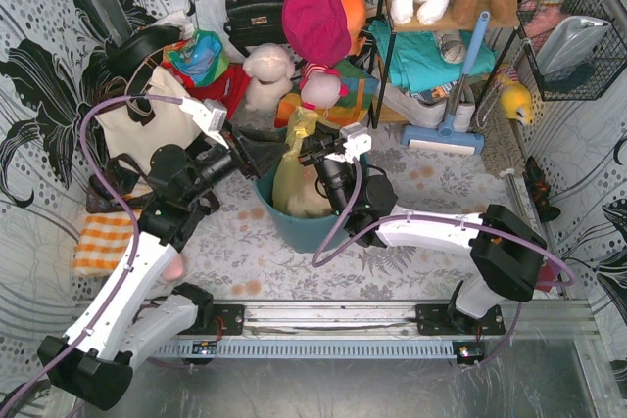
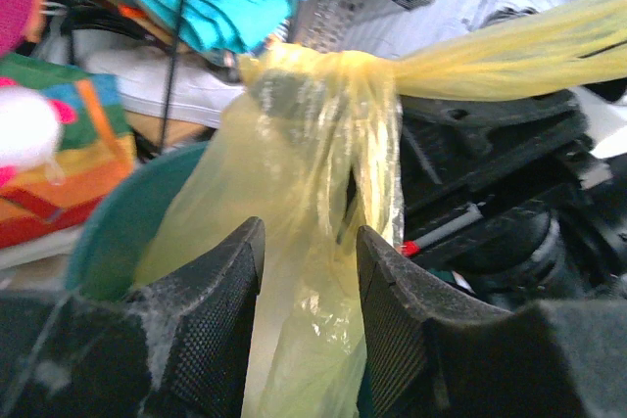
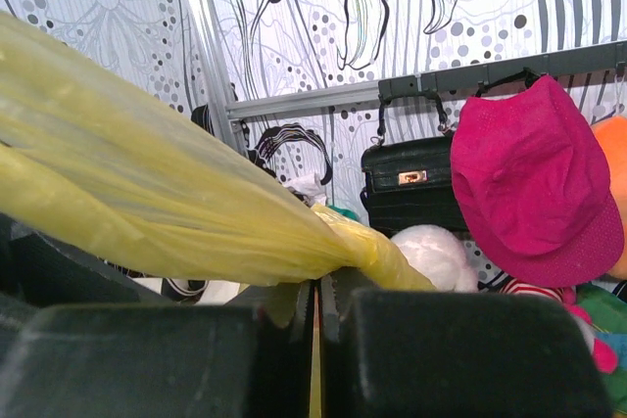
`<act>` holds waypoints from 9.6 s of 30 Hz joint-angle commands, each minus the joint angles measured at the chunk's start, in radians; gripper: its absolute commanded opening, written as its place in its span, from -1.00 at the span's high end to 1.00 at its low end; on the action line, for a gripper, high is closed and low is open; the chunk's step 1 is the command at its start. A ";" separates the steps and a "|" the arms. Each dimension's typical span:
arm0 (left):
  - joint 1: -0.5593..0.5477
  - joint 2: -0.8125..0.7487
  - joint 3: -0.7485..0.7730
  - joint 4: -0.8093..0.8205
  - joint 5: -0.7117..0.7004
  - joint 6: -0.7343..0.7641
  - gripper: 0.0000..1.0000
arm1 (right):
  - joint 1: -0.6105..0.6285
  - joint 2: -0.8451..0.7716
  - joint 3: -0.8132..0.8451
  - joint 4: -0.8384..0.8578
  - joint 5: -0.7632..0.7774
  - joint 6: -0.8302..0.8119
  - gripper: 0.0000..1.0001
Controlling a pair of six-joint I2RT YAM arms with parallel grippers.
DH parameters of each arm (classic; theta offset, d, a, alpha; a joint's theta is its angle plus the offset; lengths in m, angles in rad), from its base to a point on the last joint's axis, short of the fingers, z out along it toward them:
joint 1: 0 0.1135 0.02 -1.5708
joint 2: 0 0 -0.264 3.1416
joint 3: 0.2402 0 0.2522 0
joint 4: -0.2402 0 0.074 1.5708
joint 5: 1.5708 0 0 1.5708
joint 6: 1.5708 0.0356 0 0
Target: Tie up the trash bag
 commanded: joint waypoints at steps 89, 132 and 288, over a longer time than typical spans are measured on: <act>0.051 0.030 -0.025 0.207 0.262 0.133 -0.01 | -0.028 0.034 0.020 0.131 -0.342 -0.050 1.00; 0.046 0.028 0.025 0.352 0.445 0.005 1.00 | -0.030 -0.104 0.044 -0.590 -0.441 -0.005 1.00; 0.053 -0.117 0.036 0.091 0.025 0.005 0.66 | -0.147 0.022 0.147 -0.469 -0.971 -0.267 1.00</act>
